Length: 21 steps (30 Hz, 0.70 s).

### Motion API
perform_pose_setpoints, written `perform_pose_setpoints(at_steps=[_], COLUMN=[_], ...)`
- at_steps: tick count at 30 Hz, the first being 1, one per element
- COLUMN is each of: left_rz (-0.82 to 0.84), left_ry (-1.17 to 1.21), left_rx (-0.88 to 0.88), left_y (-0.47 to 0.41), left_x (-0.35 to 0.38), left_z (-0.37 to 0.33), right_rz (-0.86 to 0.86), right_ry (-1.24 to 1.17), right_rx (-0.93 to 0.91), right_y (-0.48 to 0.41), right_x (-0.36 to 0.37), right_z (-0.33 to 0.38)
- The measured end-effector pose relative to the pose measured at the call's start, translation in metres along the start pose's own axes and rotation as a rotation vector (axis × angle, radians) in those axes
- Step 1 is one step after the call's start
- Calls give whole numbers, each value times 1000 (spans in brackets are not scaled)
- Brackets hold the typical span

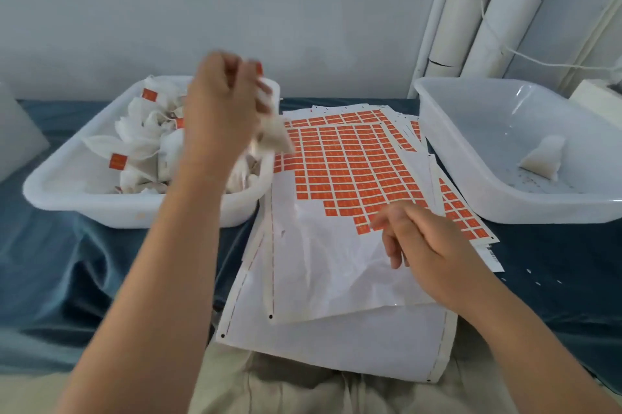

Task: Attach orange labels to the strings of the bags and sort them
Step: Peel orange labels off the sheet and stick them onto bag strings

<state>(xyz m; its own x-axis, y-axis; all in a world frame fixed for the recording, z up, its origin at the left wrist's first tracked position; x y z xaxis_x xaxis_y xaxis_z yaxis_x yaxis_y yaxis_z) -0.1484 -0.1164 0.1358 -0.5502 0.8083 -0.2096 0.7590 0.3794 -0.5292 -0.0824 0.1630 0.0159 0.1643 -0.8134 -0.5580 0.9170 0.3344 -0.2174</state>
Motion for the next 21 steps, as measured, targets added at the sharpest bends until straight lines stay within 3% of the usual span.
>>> perform_pose_setpoints(at_steps=[3,6,10,14,16,21], left_rz=[-108,-65,221,586,578,334], left_ry=[-81,-283,-771,-1005,-970,-772], left_rx=[157,191,6,-100,-85,133], left_y=[-67,-115,-125,-96,-90,-50], left_x=[-29,-37,-26,-16,-14,-2], left_z=[-11,6,86,133,124,46], right_rz=[57,83,104,107,95,-19], right_ry=[64,119,160,215,254,277], right_rx=[18,-1,-24,-40,-44,-4], right_y=[1,2,3,3,3,-5], right_x=[6,10,12,8,4,-30], right_z=[-4,-4,-1,1,-1,0])
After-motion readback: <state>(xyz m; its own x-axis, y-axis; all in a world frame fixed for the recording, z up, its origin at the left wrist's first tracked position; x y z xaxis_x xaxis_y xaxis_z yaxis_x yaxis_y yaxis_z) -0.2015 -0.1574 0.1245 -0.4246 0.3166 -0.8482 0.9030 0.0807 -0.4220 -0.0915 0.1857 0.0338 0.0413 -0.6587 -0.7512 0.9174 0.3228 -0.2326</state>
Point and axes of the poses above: each hand's wrist, its own y-axis away from the middle knuckle, its own x-axis out of the palm, z = x × y, the point moved 8 cm from there along -y, towards the middle knuckle
